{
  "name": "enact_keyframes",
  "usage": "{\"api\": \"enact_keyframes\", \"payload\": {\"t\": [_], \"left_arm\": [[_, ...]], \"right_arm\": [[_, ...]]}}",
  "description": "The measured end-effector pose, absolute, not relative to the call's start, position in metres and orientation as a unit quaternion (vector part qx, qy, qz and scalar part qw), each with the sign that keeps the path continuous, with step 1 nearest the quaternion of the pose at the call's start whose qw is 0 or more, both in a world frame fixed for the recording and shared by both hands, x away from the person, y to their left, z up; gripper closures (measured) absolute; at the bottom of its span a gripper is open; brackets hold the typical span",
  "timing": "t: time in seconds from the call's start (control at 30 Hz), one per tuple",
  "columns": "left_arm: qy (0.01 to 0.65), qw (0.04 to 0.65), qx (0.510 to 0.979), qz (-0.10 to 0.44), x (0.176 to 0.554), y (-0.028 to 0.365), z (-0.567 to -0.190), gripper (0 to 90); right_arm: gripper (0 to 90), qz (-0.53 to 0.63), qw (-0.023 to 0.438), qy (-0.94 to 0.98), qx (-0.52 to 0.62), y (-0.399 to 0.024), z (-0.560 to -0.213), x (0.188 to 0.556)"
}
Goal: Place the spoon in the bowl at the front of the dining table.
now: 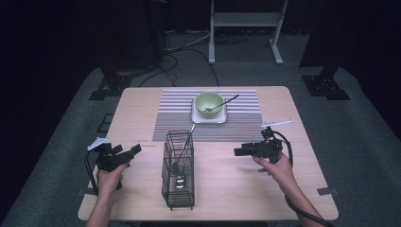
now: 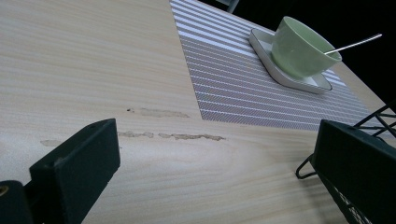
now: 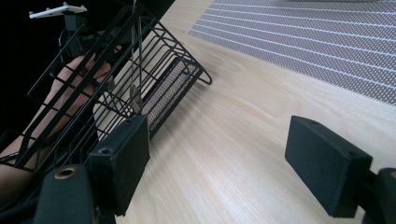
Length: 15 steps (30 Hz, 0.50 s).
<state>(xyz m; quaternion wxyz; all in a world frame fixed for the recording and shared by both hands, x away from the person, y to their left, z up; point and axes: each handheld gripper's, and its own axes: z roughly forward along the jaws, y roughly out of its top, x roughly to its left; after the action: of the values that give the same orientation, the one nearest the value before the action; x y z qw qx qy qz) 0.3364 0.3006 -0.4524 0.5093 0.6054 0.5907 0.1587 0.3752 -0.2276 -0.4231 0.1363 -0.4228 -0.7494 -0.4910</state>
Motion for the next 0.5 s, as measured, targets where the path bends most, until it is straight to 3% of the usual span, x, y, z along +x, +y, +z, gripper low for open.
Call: {"api": "enact_keyframes", "payload": {"t": [0.5], "left_arm": [[0.592, 0.510, 0.604, 0.159, 0.336, 0.302, -0.452, 0.0]], "right_arm": [[20.9, -0.495, 0.138, -0.749, -0.418, -0.233, -0.430, 0.356]]}}
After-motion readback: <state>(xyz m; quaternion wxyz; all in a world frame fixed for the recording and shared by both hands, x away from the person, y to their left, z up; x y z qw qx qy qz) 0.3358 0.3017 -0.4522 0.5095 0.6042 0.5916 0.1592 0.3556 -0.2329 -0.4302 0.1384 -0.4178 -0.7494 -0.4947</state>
